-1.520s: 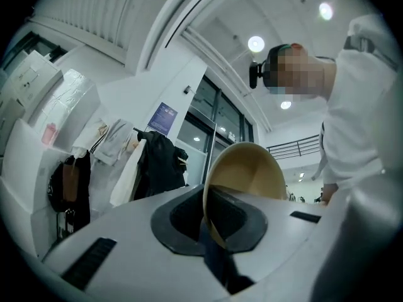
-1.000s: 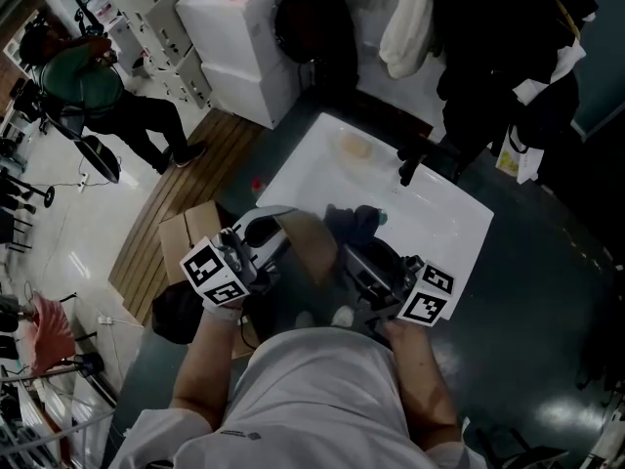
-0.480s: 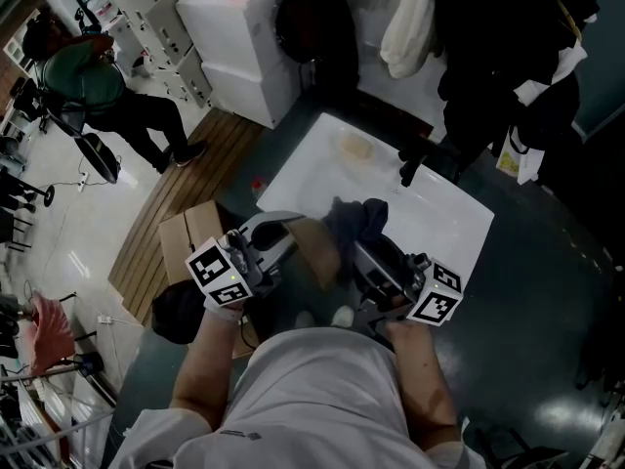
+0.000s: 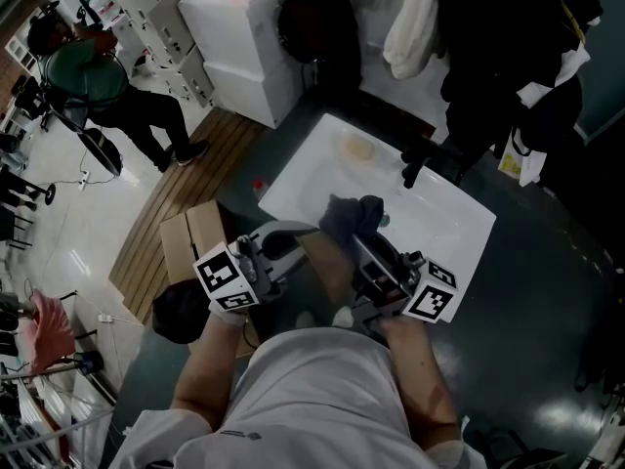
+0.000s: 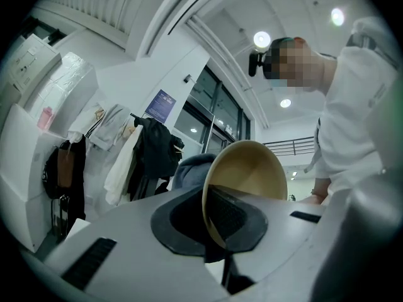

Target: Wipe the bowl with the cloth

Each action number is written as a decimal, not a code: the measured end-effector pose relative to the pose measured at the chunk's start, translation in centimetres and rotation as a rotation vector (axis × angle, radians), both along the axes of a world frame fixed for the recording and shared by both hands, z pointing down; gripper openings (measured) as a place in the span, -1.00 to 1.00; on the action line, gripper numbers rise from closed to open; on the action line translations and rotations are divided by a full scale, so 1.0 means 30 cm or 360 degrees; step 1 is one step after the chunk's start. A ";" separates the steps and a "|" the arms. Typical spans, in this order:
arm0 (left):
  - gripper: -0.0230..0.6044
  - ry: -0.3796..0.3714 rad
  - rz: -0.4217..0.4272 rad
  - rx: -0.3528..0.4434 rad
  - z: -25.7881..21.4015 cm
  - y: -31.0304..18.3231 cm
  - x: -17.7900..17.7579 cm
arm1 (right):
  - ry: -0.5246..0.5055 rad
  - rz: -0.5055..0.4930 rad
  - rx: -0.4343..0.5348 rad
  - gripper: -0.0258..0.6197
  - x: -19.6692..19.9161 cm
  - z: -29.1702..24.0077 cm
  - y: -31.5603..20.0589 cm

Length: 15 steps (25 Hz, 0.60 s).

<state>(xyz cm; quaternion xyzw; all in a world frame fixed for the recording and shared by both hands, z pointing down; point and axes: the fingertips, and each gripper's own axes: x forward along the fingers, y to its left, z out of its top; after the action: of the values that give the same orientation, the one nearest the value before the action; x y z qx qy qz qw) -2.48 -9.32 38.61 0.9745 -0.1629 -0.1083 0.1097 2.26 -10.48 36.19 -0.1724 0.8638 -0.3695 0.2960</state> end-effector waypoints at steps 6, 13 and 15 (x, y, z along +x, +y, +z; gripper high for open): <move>-0.87 -0.0058 -0.0027 0.0051 -0.002 -0.004 -0.012 | -0.0048 -0.0026 -0.0108 -0.65 -0.013 0.049 -0.012; -0.87 -0.0063 -0.0060 0.0071 -0.007 -0.010 -0.020 | -0.0154 -0.0055 -0.0191 -0.65 -0.021 0.060 -0.023; -0.87 -0.0061 -0.0082 0.0068 -0.007 -0.016 -0.026 | -0.0179 -0.0071 -0.0231 -0.65 -0.023 0.076 -0.021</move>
<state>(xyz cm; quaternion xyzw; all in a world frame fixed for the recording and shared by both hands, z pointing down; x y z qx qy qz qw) -3.24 -9.79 38.41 0.9740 -0.1878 -0.0959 0.0829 1.59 -11.12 38.47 -0.1529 0.8204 -0.4467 0.3226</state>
